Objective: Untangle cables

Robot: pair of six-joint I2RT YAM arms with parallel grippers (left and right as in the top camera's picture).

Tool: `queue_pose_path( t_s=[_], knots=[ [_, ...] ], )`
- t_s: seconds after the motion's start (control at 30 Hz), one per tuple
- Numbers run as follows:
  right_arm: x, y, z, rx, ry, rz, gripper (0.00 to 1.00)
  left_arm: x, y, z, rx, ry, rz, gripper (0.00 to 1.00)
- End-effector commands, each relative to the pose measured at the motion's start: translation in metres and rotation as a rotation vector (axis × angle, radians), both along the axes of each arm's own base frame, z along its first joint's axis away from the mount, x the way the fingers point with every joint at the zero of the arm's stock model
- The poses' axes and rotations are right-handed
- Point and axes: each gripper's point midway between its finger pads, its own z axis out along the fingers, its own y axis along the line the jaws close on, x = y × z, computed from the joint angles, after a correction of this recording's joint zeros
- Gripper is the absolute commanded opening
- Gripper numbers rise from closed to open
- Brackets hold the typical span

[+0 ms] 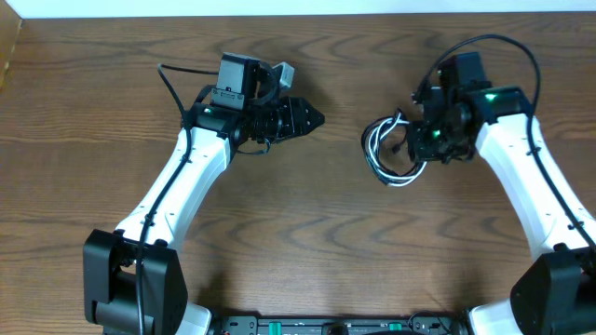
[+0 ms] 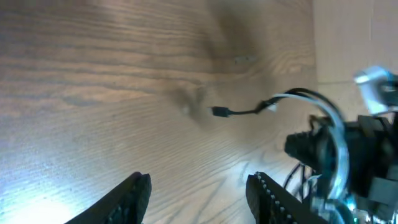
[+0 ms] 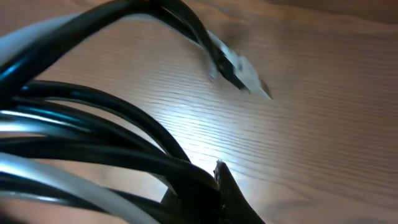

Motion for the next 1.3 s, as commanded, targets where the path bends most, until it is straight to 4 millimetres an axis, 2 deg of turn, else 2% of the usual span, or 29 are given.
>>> queue_pose_path(
  t_s=[0.0,0.07,0.13,0.3,0.37,0.43,0.47,0.5,0.57,0.67,0.77,0.83,0.93,1.03,1.13,1.27],
  knots=[
    [0.002,-0.014,0.004,-0.169,-0.055,0.03,0.01,-0.01,-0.017,0.028,-0.1,-0.116,-0.16,0.58],
    [0.0,-0.014,0.003,-0.212,-0.059,0.048,0.01,-0.016,-0.026,0.041,-0.169,-0.163,-0.235,0.63],
    [-0.007,-0.005,0.002,-0.223,-0.052,0.116,0.01,-0.016,-0.028,0.043,-0.178,-0.175,-0.244,0.7],
    [-0.009,0.004,0.002,-0.213,-0.052,0.15,0.01,-0.007,-0.045,0.044,-0.22,-0.186,-0.248,0.7],
    [-0.011,0.009,0.002,-0.184,-0.044,0.154,0.01,-0.003,-0.061,0.041,-0.265,-0.154,-0.246,0.7],
    [-0.013,0.014,0.002,-0.154,-0.038,0.157,0.01,-0.004,-0.087,0.035,-0.343,-0.124,-0.296,0.7],
    [-0.013,0.014,0.002,-0.15,-0.037,0.154,0.01,-0.004,-0.092,0.035,-0.358,-0.118,-0.305,0.7],
    [-0.012,0.015,0.002,-0.144,-0.036,0.144,0.01,-0.003,-0.098,0.031,-0.377,-0.1,-0.31,0.7],
    [-0.013,0.025,0.004,-0.075,-0.032,0.148,0.01,0.003,-0.108,0.012,-0.39,-0.023,-0.276,0.7],
    [-0.008,0.04,0.013,0.11,-0.027,0.139,0.01,0.016,-0.105,-0.018,-0.382,0.112,-0.175,0.7],
    [-0.004,0.049,0.023,0.243,-0.047,0.182,0.01,0.023,-0.101,-0.024,-0.394,0.135,-0.152,0.74],
    [-0.001,0.055,0.035,0.367,-0.081,0.237,0.01,0.026,-0.098,-0.018,-0.416,0.112,-0.167,0.77],
    [0.003,0.06,0.056,0.528,-0.154,0.327,0.01,0.025,-0.097,0.011,-0.517,0.064,-0.247,0.82],
    [-0.003,0.07,0.08,0.678,-0.24,0.458,0.01,0.025,-0.093,0.033,-0.586,0.065,-0.285,0.87],
    [-0.003,0.073,0.083,0.685,-0.296,0.536,0.01,0.024,-0.091,0.043,-0.628,0.141,-0.273,0.88],
    [0.002,0.078,0.084,0.65,-0.377,0.621,0.01,0.019,-0.09,0.047,-0.657,0.3,-0.246,0.88]
  ],
)
